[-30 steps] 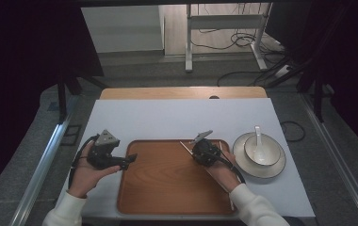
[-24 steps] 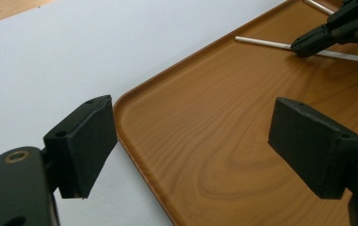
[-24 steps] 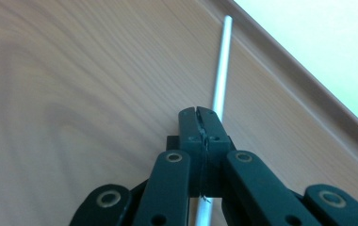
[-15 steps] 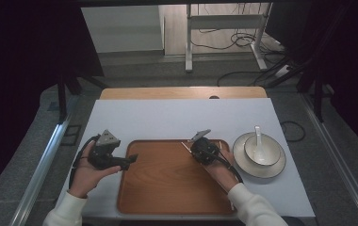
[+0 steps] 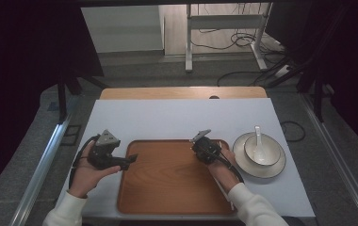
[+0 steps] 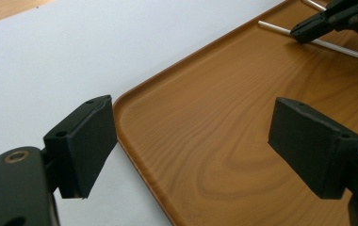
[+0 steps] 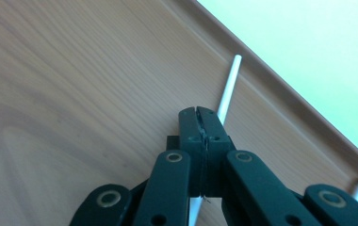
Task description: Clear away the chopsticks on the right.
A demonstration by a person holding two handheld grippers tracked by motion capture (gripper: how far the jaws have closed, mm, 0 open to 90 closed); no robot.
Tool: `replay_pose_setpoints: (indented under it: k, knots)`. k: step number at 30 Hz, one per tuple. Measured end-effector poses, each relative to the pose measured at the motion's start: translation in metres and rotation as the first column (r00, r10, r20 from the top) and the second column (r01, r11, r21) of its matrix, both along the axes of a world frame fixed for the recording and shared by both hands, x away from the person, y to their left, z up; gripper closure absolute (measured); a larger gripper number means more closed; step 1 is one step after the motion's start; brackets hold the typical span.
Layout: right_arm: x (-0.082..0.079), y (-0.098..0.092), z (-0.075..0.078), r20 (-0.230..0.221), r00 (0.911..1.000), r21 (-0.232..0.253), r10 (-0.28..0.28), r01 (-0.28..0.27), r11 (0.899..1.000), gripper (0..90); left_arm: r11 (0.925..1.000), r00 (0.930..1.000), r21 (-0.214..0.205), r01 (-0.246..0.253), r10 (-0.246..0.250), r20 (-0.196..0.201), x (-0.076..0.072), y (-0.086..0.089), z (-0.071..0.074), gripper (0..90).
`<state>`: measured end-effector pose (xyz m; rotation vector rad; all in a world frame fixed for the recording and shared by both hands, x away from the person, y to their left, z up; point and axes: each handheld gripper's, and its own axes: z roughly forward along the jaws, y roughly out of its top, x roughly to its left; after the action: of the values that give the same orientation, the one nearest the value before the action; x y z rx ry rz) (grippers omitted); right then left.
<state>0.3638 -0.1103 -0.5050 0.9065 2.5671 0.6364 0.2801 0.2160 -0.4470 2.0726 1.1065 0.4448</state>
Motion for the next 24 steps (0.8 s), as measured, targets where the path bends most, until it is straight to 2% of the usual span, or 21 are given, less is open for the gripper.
replay_pose_setpoints:
  k: [5,9,24]
  knots:
    - [-0.002,-0.005,0.000,0.009,0.9998,-0.036,-0.020,0.020,0.999,90.0,1.0000,1.0000,0.000,0.001,-0.001,-0.002,0.000,0.000,0.000,15.6]
    - [-0.004,-0.010,0.002,0.014,0.9997,-0.042,-0.022,0.022,0.999,90.0,1.0000,1.0000,0.001,0.003,-0.003,0.001,0.000,0.000,0.001,15.6]
    - [-0.013,-0.037,0.004,-0.011,0.9978,-0.057,-0.065,0.064,0.996,90.0,1.0000,1.0000,-0.005,-0.002,0.002,0.003,-0.001,0.000,0.001,15.6]
